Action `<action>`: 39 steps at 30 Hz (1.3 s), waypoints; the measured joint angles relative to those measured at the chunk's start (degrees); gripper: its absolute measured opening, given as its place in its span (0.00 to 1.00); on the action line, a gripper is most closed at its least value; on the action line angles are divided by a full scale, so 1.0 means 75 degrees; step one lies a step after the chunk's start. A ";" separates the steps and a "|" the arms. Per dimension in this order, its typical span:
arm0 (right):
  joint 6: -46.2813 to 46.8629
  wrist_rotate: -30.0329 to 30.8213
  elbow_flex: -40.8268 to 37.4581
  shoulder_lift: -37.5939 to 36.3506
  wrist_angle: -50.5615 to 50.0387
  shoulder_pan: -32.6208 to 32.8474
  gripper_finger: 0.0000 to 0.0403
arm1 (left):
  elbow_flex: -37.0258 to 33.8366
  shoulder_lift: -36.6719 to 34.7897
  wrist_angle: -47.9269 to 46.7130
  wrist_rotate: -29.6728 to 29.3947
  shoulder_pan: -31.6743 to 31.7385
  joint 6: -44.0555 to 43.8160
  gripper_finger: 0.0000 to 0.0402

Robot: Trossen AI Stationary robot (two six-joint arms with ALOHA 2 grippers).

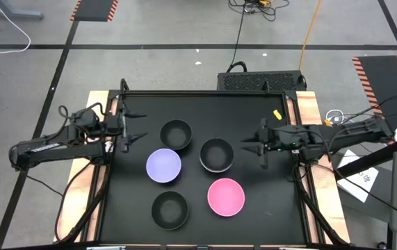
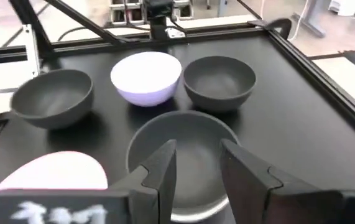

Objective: Nest bowls inside each other
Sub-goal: Stack the top black bowl into the black bowl

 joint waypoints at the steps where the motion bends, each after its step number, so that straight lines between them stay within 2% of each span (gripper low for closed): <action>1: -0.0008 0.0017 -0.0167 -0.0254 0.0010 0.0005 0.28 | 0.0000 -0.0004 -0.0035 -0.0007 0.0001 0.0069 0.80; 5: 0.0178 0.0550 -0.1006 -0.1296 0.0081 -0.0016 0.28 | 0.0000 0.0029 -0.0383 -0.0190 0.0000 0.0258 0.80; 9: 0.0326 0.0588 -0.1540 -0.2127 0.0041 -0.0009 0.28 | 0.0000 0.0092 -0.0445 -0.0221 -0.0010 0.0325 0.80; 15: 0.0414 0.0810 -0.1902 -0.2738 0.0016 -0.0009 0.28 | 0.0000 0.0088 -0.0339 -0.0527 -0.0013 0.0438 0.80; 19: 0.0645 0.0833 -0.2123 -0.2919 0.0071 -0.0009 0.28 | 0.0003 0.0391 -0.0209 -0.1079 -0.0013 0.0375 0.80; 23: 0.0712 0.1269 -0.2235 -0.3039 0.0080 -0.0012 0.28 | 0.0003 0.1301 -0.0195 -0.1744 0.0013 0.0363 0.80; 29: 0.0571 0.1364 -0.2244 -0.3130 0.0052 -0.0113 0.28 | 0.0048 0.2887 0.0775 -0.1690 0.0162 -0.0226 0.80; 35: 0.0586 0.1169 -0.2244 -0.3131 0.0010 -0.0215 0.28 | 0.1100 0.4260 -0.0021 -0.0808 0.0477 -0.0561 0.80; 39: 0.0587 0.1056 -0.2244 -0.3128 -0.0007 -0.0219 0.28 | 0.2035 0.4991 -0.0734 -0.0913 0.0621 -0.0393 0.80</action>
